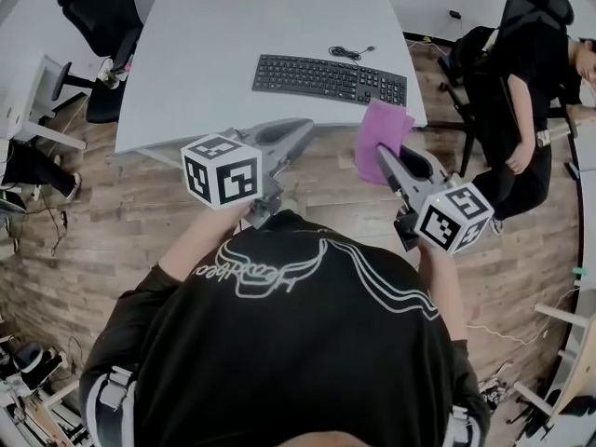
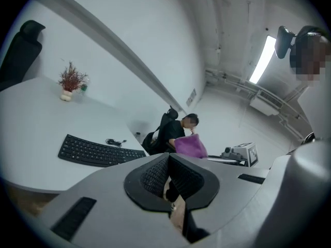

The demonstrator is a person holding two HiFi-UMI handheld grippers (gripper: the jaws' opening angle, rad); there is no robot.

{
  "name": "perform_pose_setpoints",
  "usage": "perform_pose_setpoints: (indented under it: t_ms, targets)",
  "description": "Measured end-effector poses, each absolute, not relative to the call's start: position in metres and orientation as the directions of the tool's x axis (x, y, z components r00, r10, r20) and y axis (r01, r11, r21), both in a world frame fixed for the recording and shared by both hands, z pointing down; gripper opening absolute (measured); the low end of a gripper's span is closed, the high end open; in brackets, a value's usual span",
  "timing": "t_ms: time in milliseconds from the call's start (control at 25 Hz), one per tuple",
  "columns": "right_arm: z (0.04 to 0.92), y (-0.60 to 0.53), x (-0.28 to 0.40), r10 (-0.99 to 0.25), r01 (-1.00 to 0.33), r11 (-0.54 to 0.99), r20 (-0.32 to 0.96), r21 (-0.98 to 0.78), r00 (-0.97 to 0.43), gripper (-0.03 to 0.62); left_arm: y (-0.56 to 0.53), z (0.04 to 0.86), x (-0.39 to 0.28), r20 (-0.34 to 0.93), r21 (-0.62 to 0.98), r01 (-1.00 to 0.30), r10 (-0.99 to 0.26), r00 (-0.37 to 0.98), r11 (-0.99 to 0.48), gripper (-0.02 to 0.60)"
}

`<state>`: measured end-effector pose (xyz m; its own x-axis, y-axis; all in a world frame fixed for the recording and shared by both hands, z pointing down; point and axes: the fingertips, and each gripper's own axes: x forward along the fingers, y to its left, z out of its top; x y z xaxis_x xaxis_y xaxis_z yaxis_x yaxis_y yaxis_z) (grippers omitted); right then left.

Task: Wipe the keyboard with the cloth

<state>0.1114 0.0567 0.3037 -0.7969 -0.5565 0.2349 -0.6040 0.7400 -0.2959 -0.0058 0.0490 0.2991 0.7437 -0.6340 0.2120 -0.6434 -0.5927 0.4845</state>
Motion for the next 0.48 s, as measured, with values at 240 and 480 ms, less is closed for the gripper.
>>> perform_pose_setpoints:
  t_ms: [240, 480]
  targets:
    - [0.302, 0.101, 0.107, -0.524, -0.567, 0.754, 0.218, -0.331, -0.823, 0.061, 0.094, 0.299, 0.005, 0.215, 0.489, -0.622, -0.607, 0.765, -0.611, 0.003]
    - [0.302, 0.125, 0.102, -0.509, -0.558, 0.754, 0.228, -0.347, -0.830, 0.061, 0.116, 0.296, 0.006, 0.214, 0.485, -0.613, -0.594, 0.775, -0.624, 0.003]
